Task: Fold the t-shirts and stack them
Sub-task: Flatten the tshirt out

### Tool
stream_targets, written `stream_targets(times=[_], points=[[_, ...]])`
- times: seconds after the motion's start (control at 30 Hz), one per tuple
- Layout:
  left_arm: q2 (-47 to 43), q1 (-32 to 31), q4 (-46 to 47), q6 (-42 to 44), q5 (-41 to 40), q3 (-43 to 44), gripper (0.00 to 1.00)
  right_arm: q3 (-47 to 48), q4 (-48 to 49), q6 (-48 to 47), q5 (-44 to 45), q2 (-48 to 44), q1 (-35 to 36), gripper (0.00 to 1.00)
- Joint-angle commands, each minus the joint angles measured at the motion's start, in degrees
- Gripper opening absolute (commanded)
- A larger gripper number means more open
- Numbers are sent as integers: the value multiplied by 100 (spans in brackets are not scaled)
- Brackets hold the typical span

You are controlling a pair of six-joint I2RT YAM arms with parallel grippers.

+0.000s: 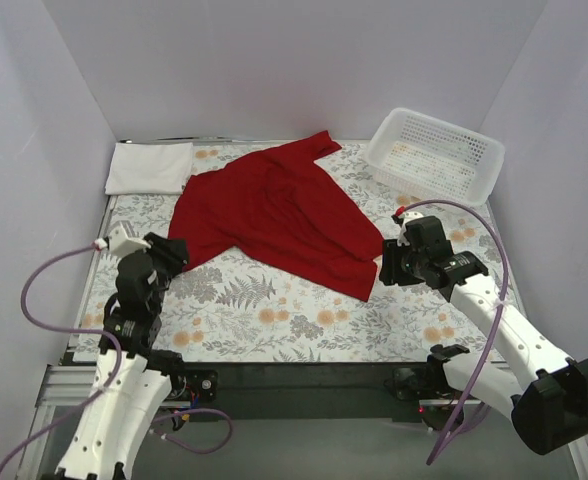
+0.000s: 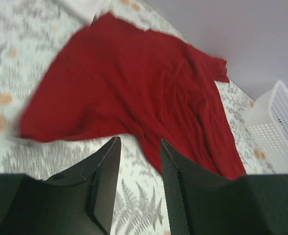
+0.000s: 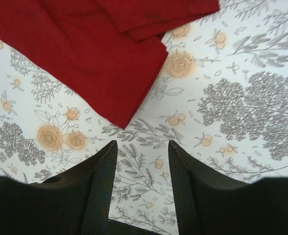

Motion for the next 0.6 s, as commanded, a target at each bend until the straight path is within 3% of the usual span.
stream_targets(times=[0.0, 0.07, 0.13, 0.2, 0.37, 0.5, 0.57], points=[[-1112, -51, -957, -1529, -115, -599, 37, -256, 409, 252, -551, -284, -26, 53], [-1527, -200, -1527, -1707, -317, -609, 45, -327, 523, 244, -639, -215, -26, 53], [-1764, -210, -1610, -1550, -379, -530, 55, -310, 750, 244, -736, -100, -35, 53], [-1748, -263, -1531, -1252, -519, -381, 59, -257, 918, 296, -780, 145, -35, 53], [-677, -316, -1021, -399, -135, -47, 59, 68, 1805, 463, -701, 989, -114, 50], [552, -316, -398, 348, 699, -28, 60, 428, 2403, 490, -534, 1998, -482, 48], [966, -316, 6, 446, 947, -81, 60, 560, 2623, 481, -516, 2378, -658, 42]])
